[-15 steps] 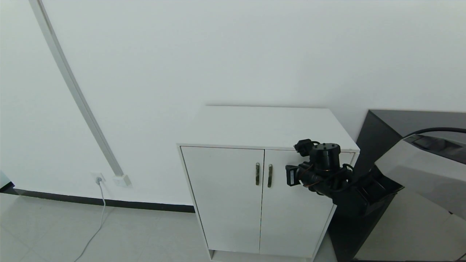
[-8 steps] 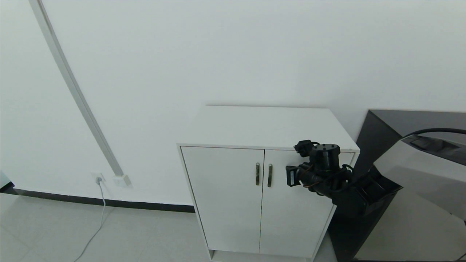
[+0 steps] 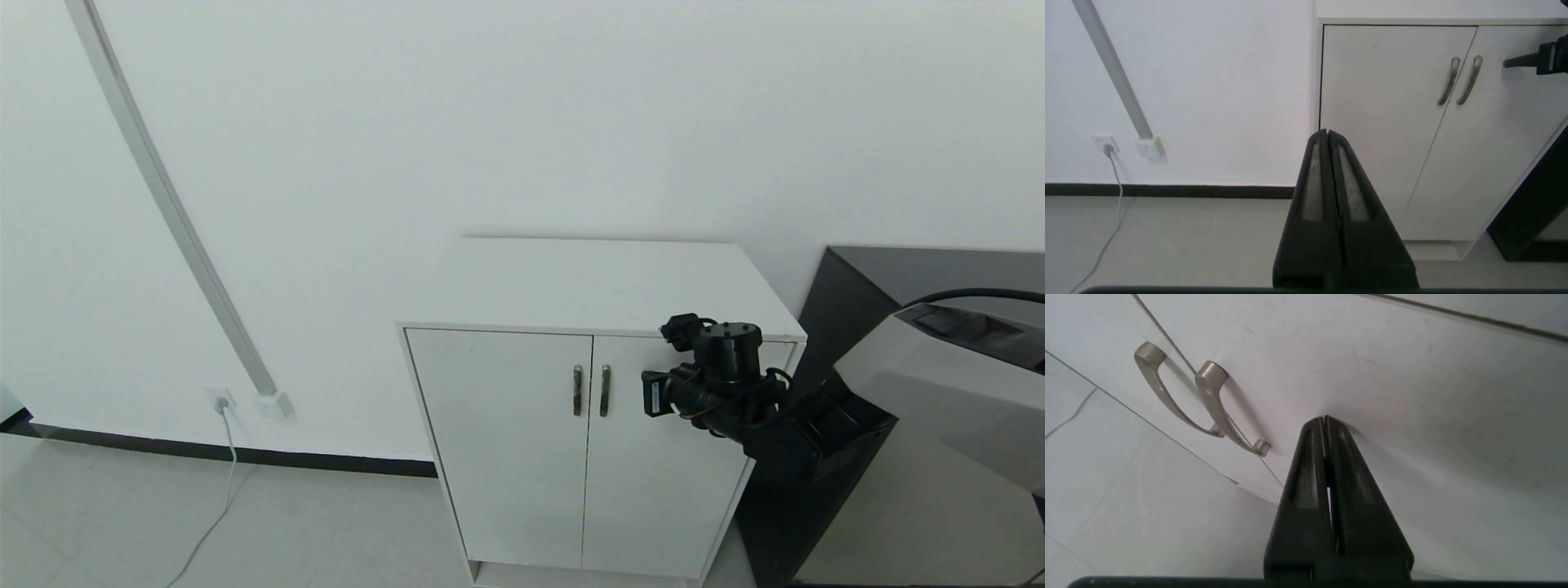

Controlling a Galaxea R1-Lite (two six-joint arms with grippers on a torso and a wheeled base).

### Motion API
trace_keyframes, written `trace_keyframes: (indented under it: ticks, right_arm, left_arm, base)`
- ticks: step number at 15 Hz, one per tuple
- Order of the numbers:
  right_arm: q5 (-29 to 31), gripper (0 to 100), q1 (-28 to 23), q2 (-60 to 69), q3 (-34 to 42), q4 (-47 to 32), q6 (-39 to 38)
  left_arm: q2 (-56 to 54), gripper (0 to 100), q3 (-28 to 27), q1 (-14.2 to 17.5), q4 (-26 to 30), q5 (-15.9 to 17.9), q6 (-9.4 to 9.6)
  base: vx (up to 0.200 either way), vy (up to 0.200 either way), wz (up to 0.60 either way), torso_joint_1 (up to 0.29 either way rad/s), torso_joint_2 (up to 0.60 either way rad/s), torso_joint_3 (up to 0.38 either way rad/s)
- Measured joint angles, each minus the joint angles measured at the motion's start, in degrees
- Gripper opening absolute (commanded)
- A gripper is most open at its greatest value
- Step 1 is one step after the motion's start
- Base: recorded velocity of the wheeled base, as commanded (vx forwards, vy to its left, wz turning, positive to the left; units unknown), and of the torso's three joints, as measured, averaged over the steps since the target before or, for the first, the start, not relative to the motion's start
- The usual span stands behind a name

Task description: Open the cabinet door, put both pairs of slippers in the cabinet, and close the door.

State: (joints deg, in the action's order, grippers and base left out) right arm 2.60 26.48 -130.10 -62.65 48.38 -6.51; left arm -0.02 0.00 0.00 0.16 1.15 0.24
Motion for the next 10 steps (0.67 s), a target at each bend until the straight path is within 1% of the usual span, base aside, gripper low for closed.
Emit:
trace_keyframes:
  ticks: [6,8,10]
  right_arm:
    - [0.07,0,-0.16,0.3,0.46,0.3,0.02]
    - [0.09,0,0.06,1.93,2.17,0.37,-0.02]
    - [0.07,0,0.39,5.73,6.31,0.9,-0.06]
  left_arm:
    - [0.0,0,0.0,0.0,0.02,0.0,0.02]
    - [0.0,0,0.0,0.0,0.02,-0.02,0.07]
    - [0.0,0,0.0,0.0,0.0,-0.02,0.09]
  base:
    - [0.0,0.0,0.0,0.0,0.0,0.0]
    - [0.0,0.0,0.0,0.0,0.0,0.0]
    - [0.0,0.0,0.0,0.0,0.0,0.0]
